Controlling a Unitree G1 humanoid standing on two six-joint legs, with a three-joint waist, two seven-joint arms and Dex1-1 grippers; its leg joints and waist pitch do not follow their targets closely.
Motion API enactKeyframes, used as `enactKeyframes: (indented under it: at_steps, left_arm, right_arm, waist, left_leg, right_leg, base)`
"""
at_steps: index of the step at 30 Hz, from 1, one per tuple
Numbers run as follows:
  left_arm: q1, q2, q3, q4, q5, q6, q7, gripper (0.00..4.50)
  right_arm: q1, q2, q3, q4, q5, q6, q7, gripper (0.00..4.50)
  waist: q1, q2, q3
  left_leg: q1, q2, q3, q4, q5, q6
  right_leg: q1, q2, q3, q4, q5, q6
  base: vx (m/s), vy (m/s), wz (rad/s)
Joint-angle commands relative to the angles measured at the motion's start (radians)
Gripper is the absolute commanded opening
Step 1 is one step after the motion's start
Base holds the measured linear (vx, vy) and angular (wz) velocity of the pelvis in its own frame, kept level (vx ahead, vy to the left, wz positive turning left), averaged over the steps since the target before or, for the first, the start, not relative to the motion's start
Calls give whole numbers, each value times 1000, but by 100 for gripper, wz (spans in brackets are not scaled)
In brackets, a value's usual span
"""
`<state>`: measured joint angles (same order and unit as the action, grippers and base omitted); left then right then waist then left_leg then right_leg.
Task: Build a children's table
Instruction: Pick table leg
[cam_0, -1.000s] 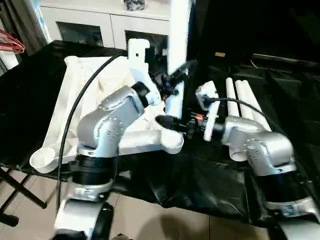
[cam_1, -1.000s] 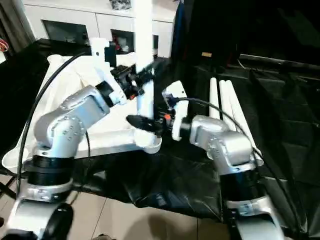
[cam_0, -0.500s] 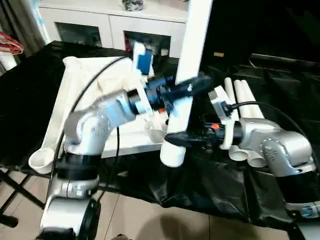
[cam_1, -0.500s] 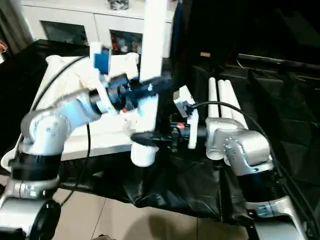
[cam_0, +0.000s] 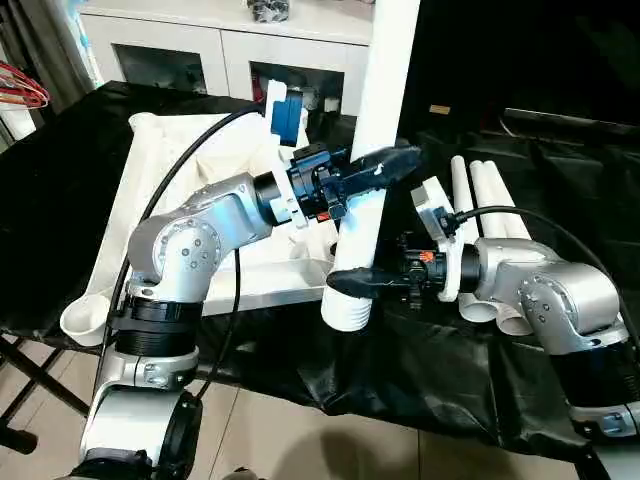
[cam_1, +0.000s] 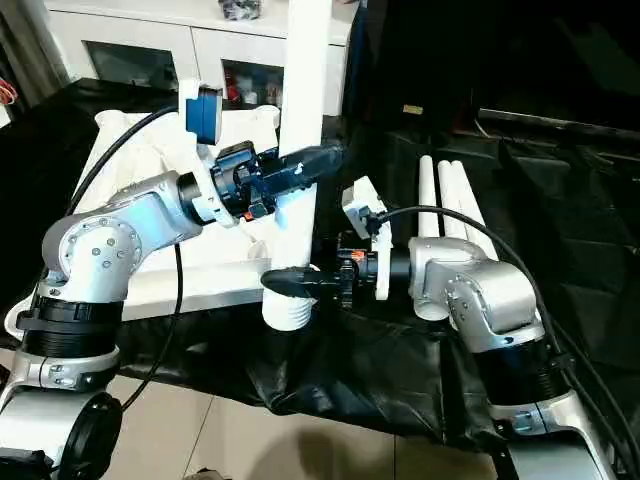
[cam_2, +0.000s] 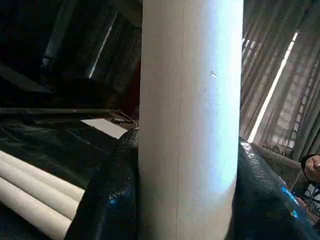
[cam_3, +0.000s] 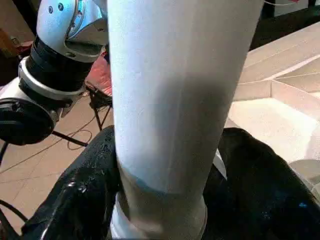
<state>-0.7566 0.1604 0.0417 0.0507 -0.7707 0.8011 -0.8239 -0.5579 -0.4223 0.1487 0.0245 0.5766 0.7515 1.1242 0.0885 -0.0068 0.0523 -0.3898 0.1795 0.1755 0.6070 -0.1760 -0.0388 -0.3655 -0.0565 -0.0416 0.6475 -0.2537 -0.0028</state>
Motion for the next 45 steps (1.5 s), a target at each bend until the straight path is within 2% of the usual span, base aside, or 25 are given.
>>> enactKeyframes:
  at_steps: [1, 10, 12, 14, 16, 23, 32, 33, 34, 36, 38, 39, 42, 43, 44, 45]
  left_arm:
    - [-16, 1, -12, -9, -8, 3, -6, 185]
    - [-17, -2, -15, -3, -2, 1, -6, 185]
    - [-16, -3, -16, -3, -1, 1, -6, 185]
    - [-15, -4, -16, -3, -2, 0, -6, 185]
    - [-15, -5, -17, -3, -1, 0, -6, 185]
    - [-16, -4, -17, -3, -1, 2, -8, 185]
    - [-19, -10, -19, 7, 22, 1, 33, 185]
    - [-22, -13, -16, 13, 11, 14, 33, 241]
    - [-23, -9, -20, 11, 16, 13, 31, 255]
    - [-24, -13, -19, 11, 22, 2, 37, 255]
    - [-31, -51, 24, 18, 12, -32, 91, 261]
    - [-32, -58, 35, 21, 10, -39, 105, 289]
    - [-40, -88, 78, 26, 1, -66, 166, 299]
    - [-40, -88, 78, 26, 1, -66, 166, 299]
    - [-41, -91, 80, 25, 7, -75, 176, 299]
    - [-40, -96, 83, 22, 27, -100, 199, 299]
  right_arm:
    - [-9, 0, 1, 4, -6, -8, -5, 320]
    - [-4, 9, 0, -4, 5, -2, -6, 320]
    - [-3, 10, 1, -7, 8, 1, -3, 292]
    - [-2, 10, 2, -9, 10, 2, -1, 285]
    - [-1, 11, 5, -10, 11, 4, 1, 254]
    - [-1, 15, 11, -4, 10, 4, 3, 198]
    - [1, 17, 8, -4, 18, 10, 5, 190]
    - [1, 17, 7, -2, 17, 9, 5, 189]
    - [2, 19, 4, -1, 18, 8, 1, 189]
    - [3, 20, 0, 2, 19, 6, -4, 189]
    - [7, 29, -18, 1, 24, 4, -24, 189]
    - [8, 32, -21, -1, 26, 4, -29, 189]
    - [13, 59, -51, -3, 31, -7, -76, 189]
    - [13, 59, -51, -3, 31, -7, -76, 189]
    - [14, 64, -56, 0, 30, -13, -83, 189]
    - [15, 77, -66, 5, 26, -23, -108, 189]
  waist:
    - [0, 1, -72]
    - [0, 0, -73]
    - [0, 0, -73]
    - [0, 0, -74]
    - [0, -1, -73]
    - [0, 1, -73]
    - [0, 1, -74]
    - [0, 2, -74]
    - [0, 2, -74]
    - [0, -1, -73]
    - [1, 1, -74]
    - [1, 3, -74]
    - [0, 3, -76]
    - [2, 11, -76]
    - [0, 9, -75]
    - [1, 14, -75]
  left_leg:
    - [23, 49, -17, -55, -42, 41]
    - [23, 48, -17, -55, -40, 43]
    - [23, 49, -17, -55, -38, 44]
    - [23, 48, -17, -54, -34, 46]
    - [23, 48, -16, -55, -38, 47]
    - [23, 48, -17, -54, -37, 44]
    - [23, 48, -17, -54, -37, 44]
    - [23, 48, -16, -53, -35, 45]
    - [23, 48, -17, -53, -34, 45]
    - [23, 48, -17, -54, -35, 44]
    - [22, 48, -17, -53, -36, 43]
    - [22, 49, -17, -53, -36, 43]
    - [22, 47, -18, -52, -33, 45]
    - [22, 48, -20, -52, -33, 44]
    - [22, 48, -20, -53, -39, 43]
    - [22, 48, -20, -53, -46, 38]
  right_leg:
    - [49, -78, 44, -63, 181, -279]
    - [50, -78, 44, -62, 188, -281]
    - [49, -78, 43, -61, 192, -281]
    - [50, -78, 44, -61, 197, -281]
    - [49, -78, 43, -62, 192, -280]
    - [50, -79, 44, -62, 188, -279]
    - [50, -78, 43, -61, 199, -281]
    - [50, -78, 44, -61, 201, -281]
    - [50, -78, 43, -60, 201, -281]
    - [51, -77, 43, -61, 197, -280]
    - [52, -79, 44, -61, 200, -282]
    - [51, -79, 44, -62, 205, -284]
    - [52, -78, 42, -60, 224, -288]
    - [51, -79, 42, -59, 225, -287]
    - [52, -79, 43, -61, 220, -284]
    - [52, -80, 43, -62, 213, -283]
  base:
    - [0, 0, 0]
    - [0, 0, 0]
    - [0, 0, 0]
    - [0, 0, 0]
    - [0, 0, 0]
    - [0, 0, 0]
    - [0, 0, 0]
    - [0, 0, 0]
    - [0, 0, 0]
    - [0, 0, 0]
    - [0, 0, 0]
    - [0, 0, 0]
    - [0, 0, 0]
    - [0, 0, 0]
    - [0, 0, 0]
    - [0, 0, 0]
